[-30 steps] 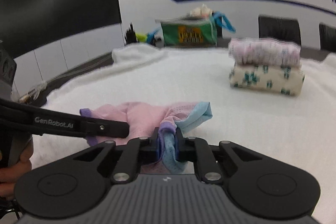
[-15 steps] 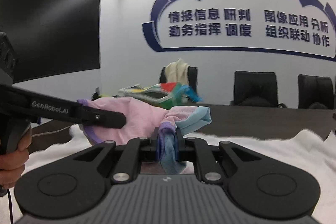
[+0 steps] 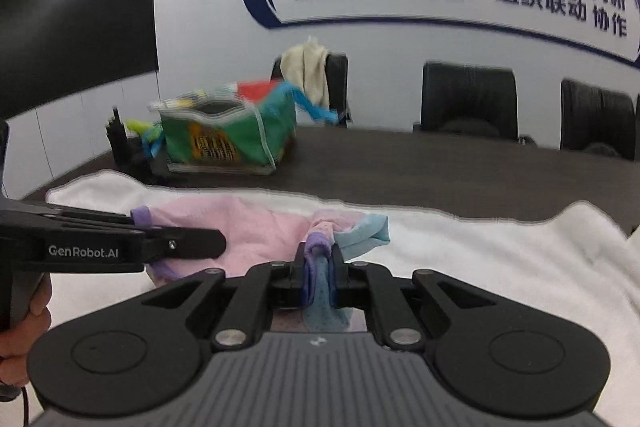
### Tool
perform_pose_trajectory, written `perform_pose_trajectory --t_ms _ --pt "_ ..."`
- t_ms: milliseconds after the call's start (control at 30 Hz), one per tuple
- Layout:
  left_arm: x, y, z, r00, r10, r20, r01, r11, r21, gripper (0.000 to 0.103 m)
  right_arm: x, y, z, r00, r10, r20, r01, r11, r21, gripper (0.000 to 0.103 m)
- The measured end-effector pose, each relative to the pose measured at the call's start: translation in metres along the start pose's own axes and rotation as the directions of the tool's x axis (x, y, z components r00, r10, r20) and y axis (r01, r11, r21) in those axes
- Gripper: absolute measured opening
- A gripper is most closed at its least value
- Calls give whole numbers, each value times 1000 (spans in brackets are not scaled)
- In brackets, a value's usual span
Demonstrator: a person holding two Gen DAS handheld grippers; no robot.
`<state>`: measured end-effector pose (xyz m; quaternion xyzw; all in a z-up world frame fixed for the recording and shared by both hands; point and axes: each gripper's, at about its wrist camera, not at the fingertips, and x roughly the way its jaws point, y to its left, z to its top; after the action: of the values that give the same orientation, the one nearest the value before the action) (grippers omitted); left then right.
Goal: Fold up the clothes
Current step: 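Grasp the folded bundle with both grippers and lift it off the towel, then place the bundle on top of the floral stack and open both grippers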
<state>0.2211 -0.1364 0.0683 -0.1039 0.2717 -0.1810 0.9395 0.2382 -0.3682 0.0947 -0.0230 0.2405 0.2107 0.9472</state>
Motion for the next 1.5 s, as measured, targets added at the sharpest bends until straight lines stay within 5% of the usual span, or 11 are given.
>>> perform_pose_trajectory --t_ms 100,133,200,333,400,467,667,767,933,1200,1500 --pt "-20 9 1 1000 -19 20 19 1000 1 51 -14 -4 -8 999 -35 6 35 999 -2 52" --pt "-29 12 6 999 -9 44 9 1000 3 51 -19 -5 -10 999 -46 9 46 999 -2 54" --pt "-43 12 21 989 38 142 -38 999 -4 51 -38 -7 -4 991 -104 85 105 994 -8 52" --pt "-24 -5 38 973 87 215 -98 994 39 45 -29 2 17 973 -163 164 165 986 5 18" --pt "7 -10 27 984 121 129 -128 991 49 11 -2 9 19 984 -134 120 134 991 9 13" --pt "23 -8 6 987 129 91 -134 990 42 7 27 17 12 988 -139 65 140 990 -10 12" --pt "17 1 -18 980 127 152 -137 989 58 31 55 22 -18 982 -188 24 187 982 25 11" --pt "-36 7 1 986 87 141 -88 996 1 41 8 35 -3 970 -206 133 204 979 28 12" --pt "-139 16 -23 975 164 150 -173 984 48 88 -86 89 -2 949 -99 298 97 995 24 38" --pt "-206 52 -129 962 273 -28 -268 956 116 93 -103 205 -103 992 95 80 -95 995 -5 60" --pt "-213 88 -158 920 377 -106 -380 925 -2 93 -77 230 -141 994 -44 -99 51 996 68 103"
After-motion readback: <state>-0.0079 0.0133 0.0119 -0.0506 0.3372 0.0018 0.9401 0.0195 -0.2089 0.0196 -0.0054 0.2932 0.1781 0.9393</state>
